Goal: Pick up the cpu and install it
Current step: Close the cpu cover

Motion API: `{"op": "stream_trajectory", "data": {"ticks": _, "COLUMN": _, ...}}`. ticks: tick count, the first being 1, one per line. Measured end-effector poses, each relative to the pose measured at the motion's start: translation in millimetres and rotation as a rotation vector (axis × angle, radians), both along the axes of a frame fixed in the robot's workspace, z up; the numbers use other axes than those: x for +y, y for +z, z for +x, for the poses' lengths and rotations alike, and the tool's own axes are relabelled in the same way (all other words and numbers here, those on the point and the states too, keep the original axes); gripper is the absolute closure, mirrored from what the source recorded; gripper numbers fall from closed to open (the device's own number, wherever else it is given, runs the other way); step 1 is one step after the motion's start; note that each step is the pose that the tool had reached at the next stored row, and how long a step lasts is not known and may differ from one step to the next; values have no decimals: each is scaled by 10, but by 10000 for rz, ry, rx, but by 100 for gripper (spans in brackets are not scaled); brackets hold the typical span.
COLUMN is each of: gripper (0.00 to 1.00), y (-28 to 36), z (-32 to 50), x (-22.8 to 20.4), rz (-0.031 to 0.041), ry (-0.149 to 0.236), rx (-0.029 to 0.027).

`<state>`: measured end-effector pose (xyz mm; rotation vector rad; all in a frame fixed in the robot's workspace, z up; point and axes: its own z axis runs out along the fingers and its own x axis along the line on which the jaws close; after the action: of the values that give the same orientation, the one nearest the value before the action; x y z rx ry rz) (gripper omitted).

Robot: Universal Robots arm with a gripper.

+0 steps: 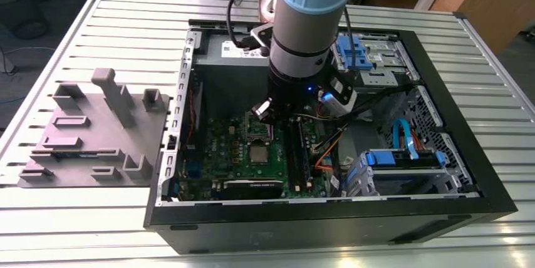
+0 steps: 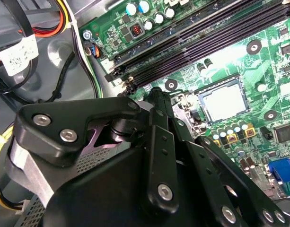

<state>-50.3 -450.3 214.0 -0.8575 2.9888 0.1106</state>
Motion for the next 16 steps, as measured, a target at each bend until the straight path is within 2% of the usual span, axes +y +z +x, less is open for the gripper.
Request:
{"op": "stream_trajectory", "data": {"ticks": 6, "gripper": 89, "y": -6, "z": -20, "x": 20, "rz": -1, "ry": -1, "rx": -8}}
{"op": "stream_trajectory", "data": {"ticks": 13, "gripper": 89, "y": -66, "z": -63, "x": 103, "rz": 2, "ry": -2, "rx": -31}}
{"op": "stream_trajectory", "data": {"ticks": 16, "gripper": 89, "y": -83, "z": -83, "x": 117, "rz": 0, "ry": -1, "rx": -39}}
